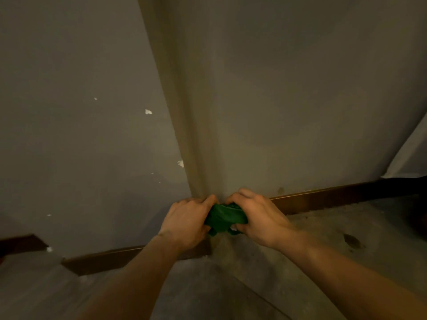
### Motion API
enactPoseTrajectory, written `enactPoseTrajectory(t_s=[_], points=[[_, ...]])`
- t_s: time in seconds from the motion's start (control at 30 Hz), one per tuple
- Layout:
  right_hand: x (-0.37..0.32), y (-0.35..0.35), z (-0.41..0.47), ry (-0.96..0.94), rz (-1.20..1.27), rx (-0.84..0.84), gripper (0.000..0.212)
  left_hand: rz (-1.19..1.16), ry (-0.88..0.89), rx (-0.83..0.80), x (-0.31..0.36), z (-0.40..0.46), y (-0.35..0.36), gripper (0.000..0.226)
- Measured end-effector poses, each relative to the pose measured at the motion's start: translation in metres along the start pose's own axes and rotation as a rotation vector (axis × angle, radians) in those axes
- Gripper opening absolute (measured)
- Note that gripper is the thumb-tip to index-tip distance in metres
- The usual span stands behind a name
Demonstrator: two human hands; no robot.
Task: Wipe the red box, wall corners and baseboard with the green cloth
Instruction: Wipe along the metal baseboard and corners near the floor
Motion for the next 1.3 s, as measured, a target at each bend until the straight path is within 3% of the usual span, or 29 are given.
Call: enactPoseTrajectory(t_s=[0.33, 0.67, 0.93, 1.3], points=[[-0.095, -0.031, 0.032, -0.083, -0.066, -0.02, 0.056, -0.047, 0.035, 0.046, -0.06, -0.042, -0.075, 0.038], [-0.26, -0.045, 0.102, -0.229, -0.118, 0.019, 0.053, 0.018, 0.004, 0.117, -0.176, -0.121, -0.192, 0.037], [-0.386, 0.02, 0.161, -0.3, -0.079, -0.005, 0.051, 0.019, -0.132, 0.177, -0.299, -0.214, -0.217, 0.036], [-0.503, 0.162, 0.223, -0.38, -0.004, -0.016, 0.045, -0.038, -0.374, 0.177, -0.455, -0.323, -0.165, 0.033]])
Point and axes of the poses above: each hand's wrist, its own z-axis towards the middle knuckle, its own y-axis out of the palm, x = y × z, the point moved 7 cm from there along z, towards the middle knuckle, and after that the axes turned 5 degrees about -z, right-handed, at the moved point
